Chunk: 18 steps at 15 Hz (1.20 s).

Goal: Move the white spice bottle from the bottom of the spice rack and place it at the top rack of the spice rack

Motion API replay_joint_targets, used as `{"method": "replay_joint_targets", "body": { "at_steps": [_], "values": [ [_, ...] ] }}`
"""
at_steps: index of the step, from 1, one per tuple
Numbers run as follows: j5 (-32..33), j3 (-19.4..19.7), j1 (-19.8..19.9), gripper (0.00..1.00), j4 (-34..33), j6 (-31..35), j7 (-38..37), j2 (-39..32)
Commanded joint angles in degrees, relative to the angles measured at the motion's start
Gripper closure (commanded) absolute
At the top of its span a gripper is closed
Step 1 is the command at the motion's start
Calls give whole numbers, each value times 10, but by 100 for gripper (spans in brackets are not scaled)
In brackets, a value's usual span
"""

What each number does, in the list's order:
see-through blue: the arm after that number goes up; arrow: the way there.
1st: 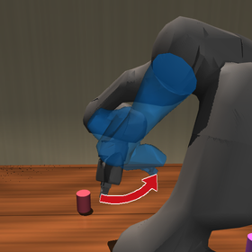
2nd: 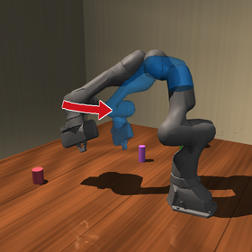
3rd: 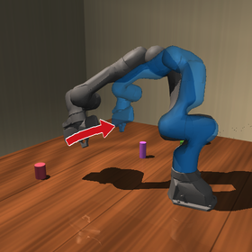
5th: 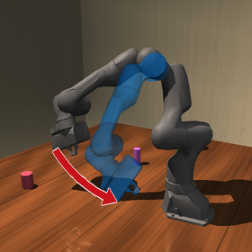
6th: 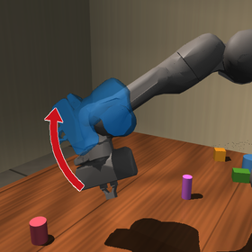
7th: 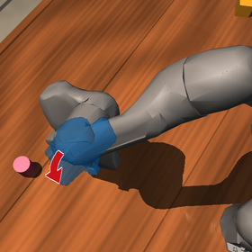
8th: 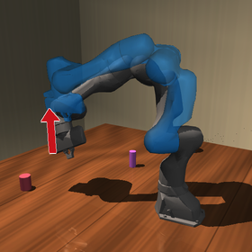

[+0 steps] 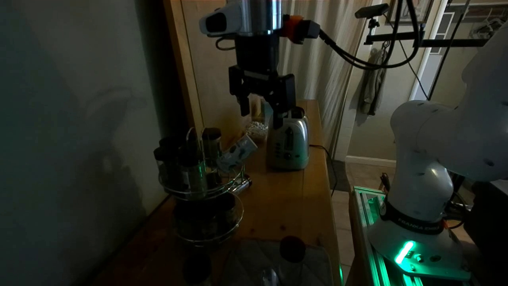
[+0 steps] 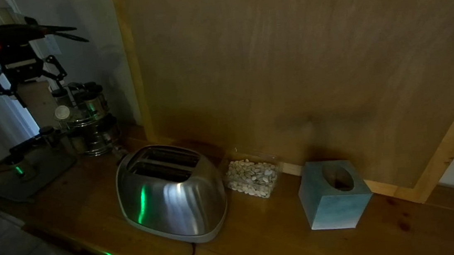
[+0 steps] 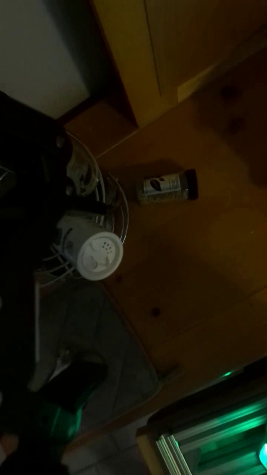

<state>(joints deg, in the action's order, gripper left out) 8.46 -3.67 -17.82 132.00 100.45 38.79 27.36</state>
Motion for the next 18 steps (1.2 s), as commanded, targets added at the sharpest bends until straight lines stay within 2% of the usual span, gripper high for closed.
{"method": "replay_joint_targets", "body": {
  "at_steps": [1,4,7,12,14,15,18],
  "values": [
    [-3,-7,8,0,-1,-1,2,-1],
    [-30,7,15,0,10,16,-9,-1],
    [-86,30,23,0,28,42,-20,-2],
    [-154,48,37,1,69,122,-23,-1],
    [-163,47,41,26,82,151,-26,-2],
    [-165,46,41,27,88,160,-27,-2],
    [-163,45,44,50,96,181,-36,-6]
  ]
}}
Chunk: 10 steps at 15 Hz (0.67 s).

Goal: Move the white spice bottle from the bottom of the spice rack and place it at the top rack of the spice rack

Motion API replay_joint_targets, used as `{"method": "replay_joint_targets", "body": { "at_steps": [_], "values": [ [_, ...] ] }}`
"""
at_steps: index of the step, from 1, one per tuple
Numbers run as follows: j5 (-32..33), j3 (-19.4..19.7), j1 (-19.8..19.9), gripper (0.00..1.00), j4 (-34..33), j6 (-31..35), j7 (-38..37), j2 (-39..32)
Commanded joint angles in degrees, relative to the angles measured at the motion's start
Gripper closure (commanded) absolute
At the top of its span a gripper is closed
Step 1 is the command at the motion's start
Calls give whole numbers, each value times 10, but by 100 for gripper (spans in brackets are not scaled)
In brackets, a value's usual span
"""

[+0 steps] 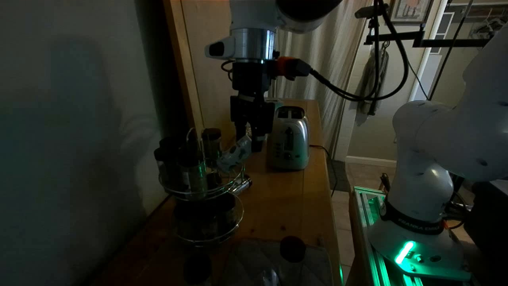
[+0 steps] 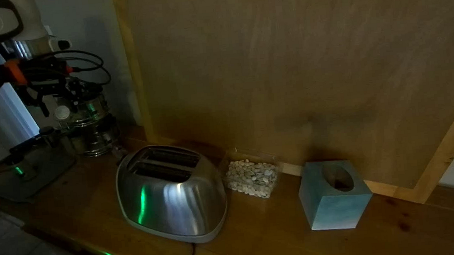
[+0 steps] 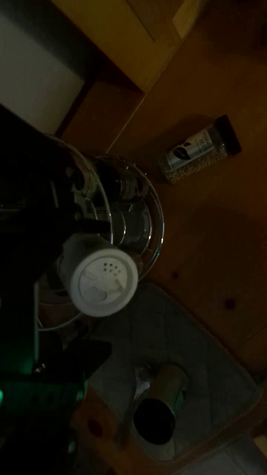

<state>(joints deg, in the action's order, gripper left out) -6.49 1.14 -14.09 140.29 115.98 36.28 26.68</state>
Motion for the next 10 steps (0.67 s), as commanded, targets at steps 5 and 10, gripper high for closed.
{"method": "replay_joint_targets", "body": {
  "at_steps": [5,10],
  "values": [
    [6,-14,6,75,1,27,-27,-3],
    [68,-43,9,76,-28,1,-42,-11]
  ]
}}
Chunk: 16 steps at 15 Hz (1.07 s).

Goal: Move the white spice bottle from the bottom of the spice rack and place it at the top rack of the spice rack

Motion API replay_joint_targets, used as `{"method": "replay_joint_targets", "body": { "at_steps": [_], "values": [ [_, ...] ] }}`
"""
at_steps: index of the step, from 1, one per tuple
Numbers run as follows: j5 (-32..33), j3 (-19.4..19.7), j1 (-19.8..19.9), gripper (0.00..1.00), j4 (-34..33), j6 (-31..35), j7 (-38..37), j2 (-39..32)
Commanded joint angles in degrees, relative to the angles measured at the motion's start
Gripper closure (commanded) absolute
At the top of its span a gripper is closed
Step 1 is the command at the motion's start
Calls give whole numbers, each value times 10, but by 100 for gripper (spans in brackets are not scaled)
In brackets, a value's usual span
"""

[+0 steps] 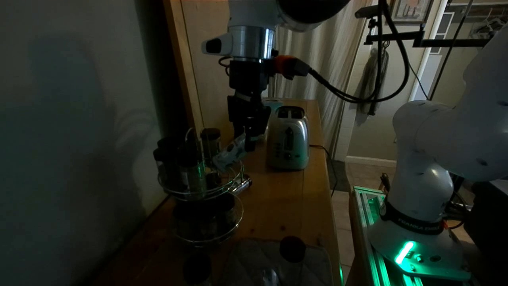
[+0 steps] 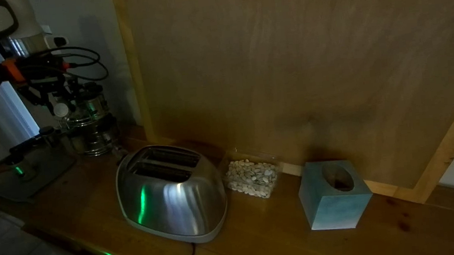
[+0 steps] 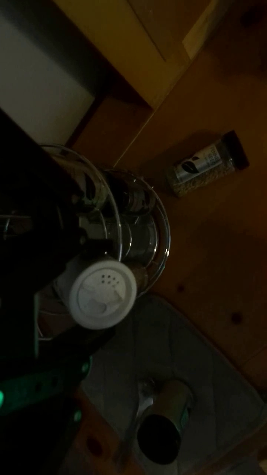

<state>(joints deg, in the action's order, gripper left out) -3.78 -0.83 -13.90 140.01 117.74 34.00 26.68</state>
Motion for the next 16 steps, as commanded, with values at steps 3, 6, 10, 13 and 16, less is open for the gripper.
{"method": "replay_joint_targets", "body": {
  "at_steps": [3,6,10,13,16],
  "values": [
    [91,-42,5,76,-41,-43,-20,-18],
    [127,-51,3,76,-52,-80,-9,-24],
    [161,-59,-2,76,-72,-113,9,-39],
    [177,-66,-8,76,-88,-113,27,-57],
    [197,-77,-11,76,-106,-122,45,-76]
  ]
}}
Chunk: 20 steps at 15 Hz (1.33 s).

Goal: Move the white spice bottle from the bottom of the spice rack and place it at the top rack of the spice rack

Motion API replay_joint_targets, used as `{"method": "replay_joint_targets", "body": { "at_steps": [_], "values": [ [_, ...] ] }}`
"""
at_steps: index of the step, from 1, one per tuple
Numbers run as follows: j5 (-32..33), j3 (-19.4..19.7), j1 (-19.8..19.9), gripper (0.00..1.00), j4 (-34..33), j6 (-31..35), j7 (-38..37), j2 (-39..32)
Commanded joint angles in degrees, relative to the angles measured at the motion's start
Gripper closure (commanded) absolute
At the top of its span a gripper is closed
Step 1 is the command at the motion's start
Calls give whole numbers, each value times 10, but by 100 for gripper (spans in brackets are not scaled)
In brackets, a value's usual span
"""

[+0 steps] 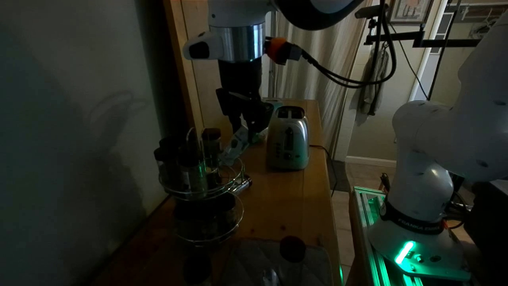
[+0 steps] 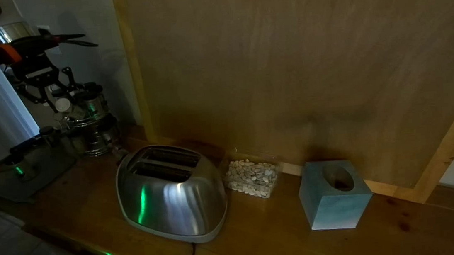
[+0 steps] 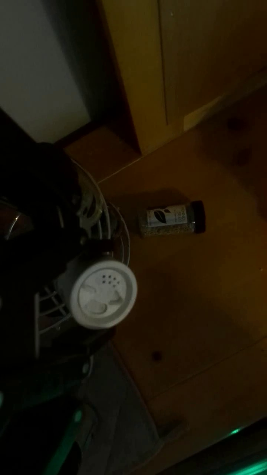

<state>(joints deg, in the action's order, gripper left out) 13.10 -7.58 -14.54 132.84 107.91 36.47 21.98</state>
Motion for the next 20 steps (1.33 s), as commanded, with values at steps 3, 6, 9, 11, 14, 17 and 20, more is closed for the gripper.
{"method": "replay_joint_targets", "body": {
  "at_steps": [3,6,9,11,14,17,20],
  "values": [
    [53,-26,-7,76,-60,-48,40,-58],
    [87,-42,-8,76,-83,-72,60,-79],
    [125,-55,-10,76,-97,-91,83,-94],
    [146,-61,-12,76,-104,-108,102,-102],
    [165,-68,-13,76,-111,-125,124,-111],
    [174,-70,-14,76,-111,-129,146,-115],
    [180,-69,-14,76,-113,-132,173,-116]
  ]
}}
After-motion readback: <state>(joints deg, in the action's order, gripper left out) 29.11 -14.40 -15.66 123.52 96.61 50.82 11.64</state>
